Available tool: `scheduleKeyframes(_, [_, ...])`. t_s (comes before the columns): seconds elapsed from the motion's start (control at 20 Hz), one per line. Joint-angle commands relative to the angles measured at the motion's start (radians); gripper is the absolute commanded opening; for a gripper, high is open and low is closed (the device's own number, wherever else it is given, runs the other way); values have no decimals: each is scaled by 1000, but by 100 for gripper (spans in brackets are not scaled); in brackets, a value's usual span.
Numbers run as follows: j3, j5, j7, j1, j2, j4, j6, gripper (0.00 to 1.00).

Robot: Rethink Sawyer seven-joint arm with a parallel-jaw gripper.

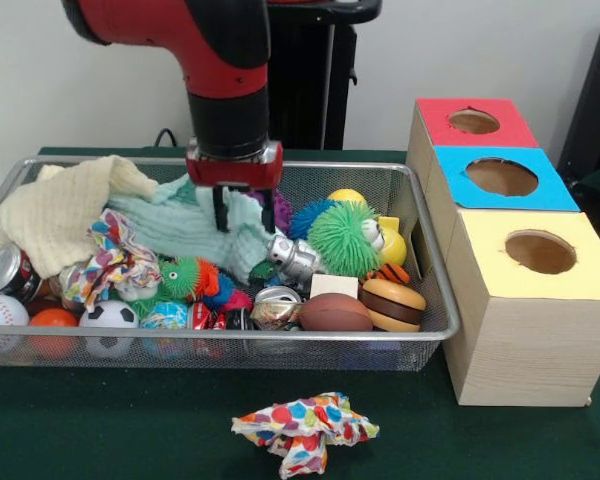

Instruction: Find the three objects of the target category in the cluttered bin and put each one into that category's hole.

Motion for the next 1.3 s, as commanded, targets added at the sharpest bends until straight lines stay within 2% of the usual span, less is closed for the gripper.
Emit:
scheduleKeyframes(0.05, [-61, -48, -25, 57, -151, -102, 382, 100])
scheduleKeyframes(0.15, [-49, -46, -15, 52, -159, -116, 407, 100])
scheduleKeyframes(0.4, [-23, -66, -2, 34, -149, -135, 382, 100])
scheduleKeyframes(0.85, [0, -86, -31, 8, -155, -137, 375, 100])
scheduleKeyframes(0.95, [9, -70, -11, -4, -153, -132, 354, 100])
scheduleKeyframes(1.1, [43, 14, 88, -40, -115, -103, 234, 100])
scheduleKeyframes(1.3, [83, 54, 117, -67, -60, -107, 166, 100])
